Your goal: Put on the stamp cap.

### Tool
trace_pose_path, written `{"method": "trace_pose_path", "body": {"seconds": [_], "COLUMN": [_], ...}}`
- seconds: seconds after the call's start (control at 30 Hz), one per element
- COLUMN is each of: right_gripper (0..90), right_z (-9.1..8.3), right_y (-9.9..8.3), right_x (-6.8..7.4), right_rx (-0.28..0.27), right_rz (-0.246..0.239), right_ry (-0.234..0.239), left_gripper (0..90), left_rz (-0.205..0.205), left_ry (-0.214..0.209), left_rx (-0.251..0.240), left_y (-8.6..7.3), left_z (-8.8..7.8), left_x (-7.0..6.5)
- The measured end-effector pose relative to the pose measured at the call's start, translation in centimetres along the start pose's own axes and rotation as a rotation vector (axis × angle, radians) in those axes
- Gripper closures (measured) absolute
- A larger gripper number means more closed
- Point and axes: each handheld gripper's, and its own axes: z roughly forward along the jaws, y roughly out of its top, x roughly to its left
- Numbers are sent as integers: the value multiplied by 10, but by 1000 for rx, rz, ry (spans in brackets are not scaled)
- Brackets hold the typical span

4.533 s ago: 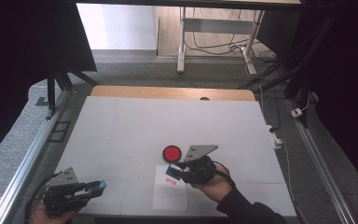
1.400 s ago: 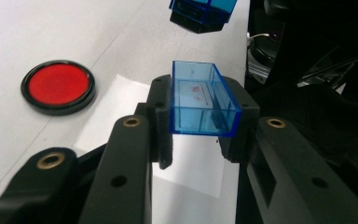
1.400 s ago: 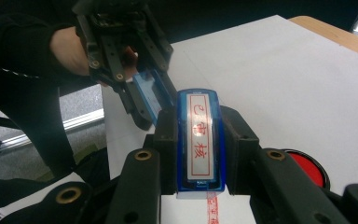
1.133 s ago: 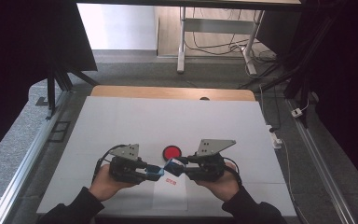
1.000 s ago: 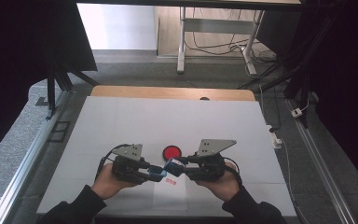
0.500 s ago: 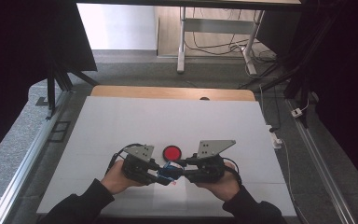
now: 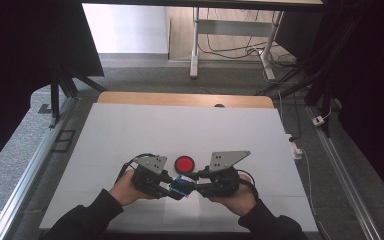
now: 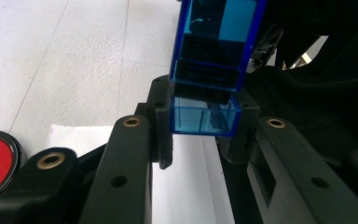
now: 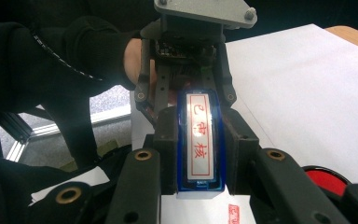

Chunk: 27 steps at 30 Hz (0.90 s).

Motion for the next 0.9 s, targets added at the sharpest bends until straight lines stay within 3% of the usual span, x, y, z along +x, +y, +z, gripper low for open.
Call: {"method": "trace_pose_path", "body": {"seconds": [0.47,0.9], "right_gripper": [709,710], "right_z": [3,1], "right_y": [0,-2], "right_x": [2,1], "right_rx": [8,-60], "right_rz": [-14,25], "right_ry": [21,46], "left_gripper": [681,685], "left_rz": [34,58], "left_ry": [-12,-11], "left_rx": [-2,-45], "left_y": [1,4], "left_z": [0,-6], "left_x": [-1,-4]}}
